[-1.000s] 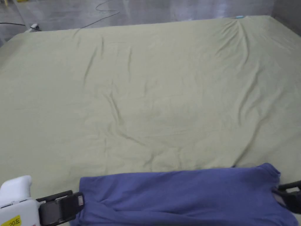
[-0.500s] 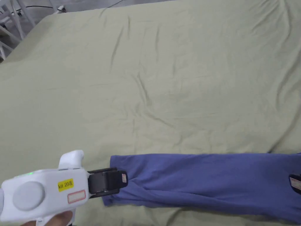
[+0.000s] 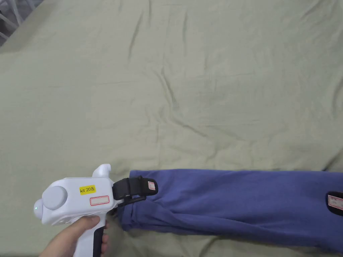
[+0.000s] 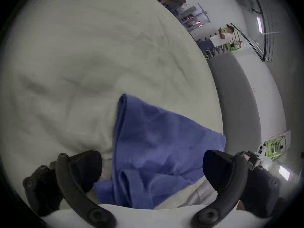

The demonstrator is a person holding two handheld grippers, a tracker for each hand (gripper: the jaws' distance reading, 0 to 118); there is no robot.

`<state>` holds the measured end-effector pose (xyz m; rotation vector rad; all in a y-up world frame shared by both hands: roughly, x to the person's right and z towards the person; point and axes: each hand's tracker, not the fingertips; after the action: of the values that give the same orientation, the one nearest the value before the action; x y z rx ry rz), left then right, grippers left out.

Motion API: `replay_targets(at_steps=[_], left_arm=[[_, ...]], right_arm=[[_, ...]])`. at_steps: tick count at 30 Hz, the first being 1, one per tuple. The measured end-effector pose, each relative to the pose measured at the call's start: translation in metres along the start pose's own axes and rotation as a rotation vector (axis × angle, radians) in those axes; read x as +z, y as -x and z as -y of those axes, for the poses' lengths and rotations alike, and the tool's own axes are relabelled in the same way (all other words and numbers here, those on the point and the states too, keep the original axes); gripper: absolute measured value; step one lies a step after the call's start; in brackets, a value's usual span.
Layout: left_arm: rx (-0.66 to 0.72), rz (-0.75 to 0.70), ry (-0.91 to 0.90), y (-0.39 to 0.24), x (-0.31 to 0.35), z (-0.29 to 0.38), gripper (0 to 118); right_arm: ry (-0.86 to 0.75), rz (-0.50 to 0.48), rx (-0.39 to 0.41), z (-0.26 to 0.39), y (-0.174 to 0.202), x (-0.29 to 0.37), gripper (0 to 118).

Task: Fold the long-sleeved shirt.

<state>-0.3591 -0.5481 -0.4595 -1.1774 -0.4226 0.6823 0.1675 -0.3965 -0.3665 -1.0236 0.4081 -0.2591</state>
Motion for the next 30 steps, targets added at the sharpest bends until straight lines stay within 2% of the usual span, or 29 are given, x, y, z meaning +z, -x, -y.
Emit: replay_targets(at_steps=[3,7,9,15,16,17,18,20,24,27,30], left_arm=[[-0.028,0.096,0.005,0.005,-0.004,-0.006,118],[0.145,0.339,-0.001,0.025,-0.008,-0.011,118],[0.186,0.402,0.018,0.024,-0.018,-0.012,118],[0.074,0.352,0.084,-0.005,-0.041,-0.019,115],[0.05,0.358,0.092,-0.009,-0.041,-0.017,99],[0.048,0.355,0.088,-0.009,-0.038,-0.012,25],[0.078,0.345,0.096,-0.007,-0.041,-0.01,0],[0.199,0.238,0.15,0.006,-0.049,0.002,0],[0.266,0.372,0.032,0.032,-0.025,0.008,0],[0.346,0.406,-0.033,0.044,0.006,0.007,0],[0.35,0.391,-0.031,0.052,0.03,0.0,0]], right_arm=[[0.001,-0.045,0.001,-0.005,0.006,-0.012,0],[0.003,-0.107,-0.014,-0.009,0.011,-0.023,0],[0.006,-0.113,-0.011,-0.008,0.009,-0.025,0],[0.011,-0.107,-0.002,-0.009,0.015,-0.026,0],[0.013,-0.103,0.002,-0.007,0.014,-0.025,0],[0.015,-0.095,0.004,-0.007,0.014,-0.024,0],[0.016,-0.089,0.007,-0.006,0.014,-0.024,0],[0.018,-0.078,0.006,-0.003,0.014,-0.02,0],[0.009,-0.06,-0.002,-0.003,0.012,-0.009,0],[-0.005,-0.056,-0.009,-0.006,0.014,-0.002,0],[-0.018,-0.059,-0.011,-0.008,0.019,0.002,0]])
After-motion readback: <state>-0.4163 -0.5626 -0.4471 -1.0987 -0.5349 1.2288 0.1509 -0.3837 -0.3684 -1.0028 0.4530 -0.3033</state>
